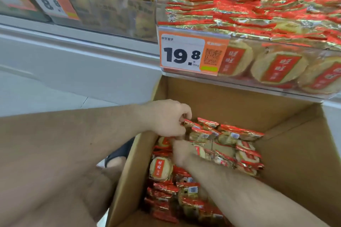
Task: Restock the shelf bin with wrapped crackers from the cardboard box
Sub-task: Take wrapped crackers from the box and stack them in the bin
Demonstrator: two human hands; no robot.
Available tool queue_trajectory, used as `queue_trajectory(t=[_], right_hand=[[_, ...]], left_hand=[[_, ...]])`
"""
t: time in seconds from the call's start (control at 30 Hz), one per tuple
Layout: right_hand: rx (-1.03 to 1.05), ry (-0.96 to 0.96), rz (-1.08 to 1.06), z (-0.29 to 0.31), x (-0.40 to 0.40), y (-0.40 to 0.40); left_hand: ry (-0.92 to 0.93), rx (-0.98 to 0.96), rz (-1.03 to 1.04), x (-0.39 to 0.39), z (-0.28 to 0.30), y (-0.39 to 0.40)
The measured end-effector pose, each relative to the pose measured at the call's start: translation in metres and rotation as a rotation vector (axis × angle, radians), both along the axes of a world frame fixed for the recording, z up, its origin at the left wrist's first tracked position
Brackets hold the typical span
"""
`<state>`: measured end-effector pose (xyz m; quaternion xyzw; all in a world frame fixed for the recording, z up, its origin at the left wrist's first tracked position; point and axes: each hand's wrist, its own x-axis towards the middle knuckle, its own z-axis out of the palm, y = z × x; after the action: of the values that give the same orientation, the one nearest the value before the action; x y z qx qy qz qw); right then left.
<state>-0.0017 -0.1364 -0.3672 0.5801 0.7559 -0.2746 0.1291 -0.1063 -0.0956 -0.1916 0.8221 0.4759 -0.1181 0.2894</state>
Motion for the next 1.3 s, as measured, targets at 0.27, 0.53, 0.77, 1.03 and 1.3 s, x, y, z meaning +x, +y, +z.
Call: queue_trajectory(t=[0.27,0.53,0.77,1.03,1.3], right_hand=[[0.338,0.397,-0.457,0.005,0.027,-0.015],[0.504,0.898,-0.348,0.096,0.042,-0.036],[-0.282,0.303,-0.780,0.002,0.012,-0.019],[-0.246,0.140,-0.734,-0.044,-0.030,-0.034],[-0.227,0.364,-0.729,0.029,0.043,-0.017]], left_hand=[[-0.199,-0.409,0.634,-0.001,-0.004,0.007],[-0.426,-0.514,0.848,0.007,-0.005,0.008],[-0.319,-0.260,0.628,-0.009,0.000,0.010],[-0.320,-0.257,0.550,-0.012,-0.005,0.012],[-0.396,-0.307,0.517,-0.007,0.003,0.006]])
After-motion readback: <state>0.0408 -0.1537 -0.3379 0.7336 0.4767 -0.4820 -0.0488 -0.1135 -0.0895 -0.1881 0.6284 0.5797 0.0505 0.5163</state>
